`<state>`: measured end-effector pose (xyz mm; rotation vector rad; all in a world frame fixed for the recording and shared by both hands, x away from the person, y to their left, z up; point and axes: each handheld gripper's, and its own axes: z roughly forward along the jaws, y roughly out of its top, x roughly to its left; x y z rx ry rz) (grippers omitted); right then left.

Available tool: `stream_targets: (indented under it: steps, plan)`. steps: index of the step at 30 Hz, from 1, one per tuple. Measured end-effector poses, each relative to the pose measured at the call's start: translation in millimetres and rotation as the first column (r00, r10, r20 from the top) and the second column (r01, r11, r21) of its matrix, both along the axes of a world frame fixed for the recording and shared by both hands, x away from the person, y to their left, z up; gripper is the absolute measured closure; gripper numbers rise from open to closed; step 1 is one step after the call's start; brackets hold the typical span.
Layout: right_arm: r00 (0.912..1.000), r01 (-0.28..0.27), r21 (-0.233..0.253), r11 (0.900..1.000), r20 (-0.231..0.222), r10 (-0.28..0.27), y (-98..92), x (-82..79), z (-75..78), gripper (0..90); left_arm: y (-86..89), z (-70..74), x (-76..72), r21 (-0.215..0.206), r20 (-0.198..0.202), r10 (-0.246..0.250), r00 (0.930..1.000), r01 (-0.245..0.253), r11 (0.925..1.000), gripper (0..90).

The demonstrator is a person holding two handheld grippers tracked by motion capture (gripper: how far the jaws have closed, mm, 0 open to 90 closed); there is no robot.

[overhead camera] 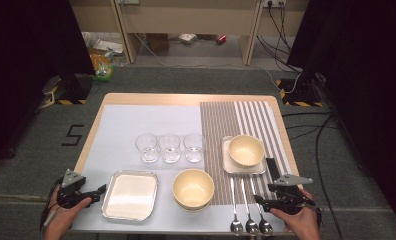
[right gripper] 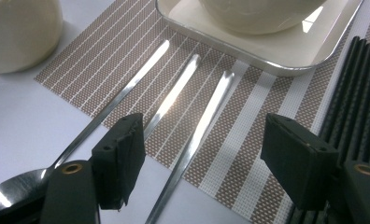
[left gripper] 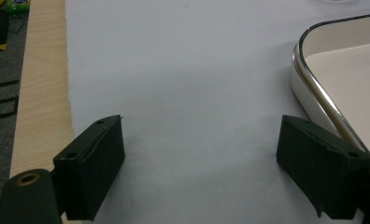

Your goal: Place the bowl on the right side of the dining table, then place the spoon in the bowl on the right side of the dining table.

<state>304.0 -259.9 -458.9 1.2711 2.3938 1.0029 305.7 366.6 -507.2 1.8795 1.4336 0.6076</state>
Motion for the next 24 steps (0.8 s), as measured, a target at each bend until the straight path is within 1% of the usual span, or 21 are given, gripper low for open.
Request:
stream_targets:
  steps: [2,9,10,11,13,14,18,20,22,23,24]
  plan:
    - [0.9999,0.001,0.007,1.0,-0.01,-0.001,1.4,-1.3,-1.8,30.7,0.0,-0.1,0.0,-0.001,0.001,0.0,1.0,0.0,1.0,14.6]
    - [0.9998,-0.003,-0.003,1.0,-0.02,0.003,2.1,-3.0,-5.8,31.3,0.0,0.0,0.0,0.0,0.0,0.0,1.0,0.0,1.0,14.6]
    - [0.9998,-0.006,-0.002,1.0,-0.02,0.006,2.1,-3.1,-5.8,32.4,-0.1,0.0,0.0,0.0,0.0,0.0,1.0,0.0,1.0,14.6]
    - [0.9997,-0.011,-0.003,1.0,-0.02,0.011,1.9,-3.6,-5.5,35.3,-0.1,0.0,0.0,0.0,0.0,0.0,1.0,0.0,1.0,14.6]
    - [0.9996,-0.011,-0.001,1.0,-0.025,0.011,2.7,-4.8,-4.5,36.3,0.0,0.0,0.0,0.0,0.0,0.0,1.0,0.0,1.0,14.6]
    - [0.9996,-0.014,-0.003,1.0,-0.025,0.014,3.0,-5.3,-4.1,38.3,-0.1,0.0,0.0,0.0,0.001,0.0,1.0,0.0,1.0,14.6]
    - [0.9989,-0.039,-0.019,0.999,-0.026,0.039,2.7,-6.1,-4.5,44.0,0.2,0.4,-0.1,0.001,-0.006,-0.004,1.0,0.004,1.0,14.6]
    - [0.9988,-0.037,-0.028,0.999,-0.033,0.036,2.7,-7.4,-4.8,44.9,-0.2,0.0,0.0,0.001,0.001,0.0,1.0,0.0,1.0,14.6]
    - [0.9985,-0.045,-0.043,0.998,-0.033,0.043,2.9,-9.1,-5.2,47.7,0.1,0.6,-0.2,0.003,-0.007,-0.004,1.0,0.004,1.0,14.6]
    - [0.9978,-0.051,-0.053,0.997,-0.045,0.049,3.3,-10.4,-5.5,48.5,-0.2,0.2,-0.1,0.002,-0.002,-0.002,1.0,0.002,1.0,14.6]
    - [0.9977,-0.054,-0.055,0.997,-0.045,0.051,3.4,-10.9,-6.0,49.4,0.0,0.8,-0.3,0.003,-0.01,-0.006,0.9999,0.006,1.0,14.6]
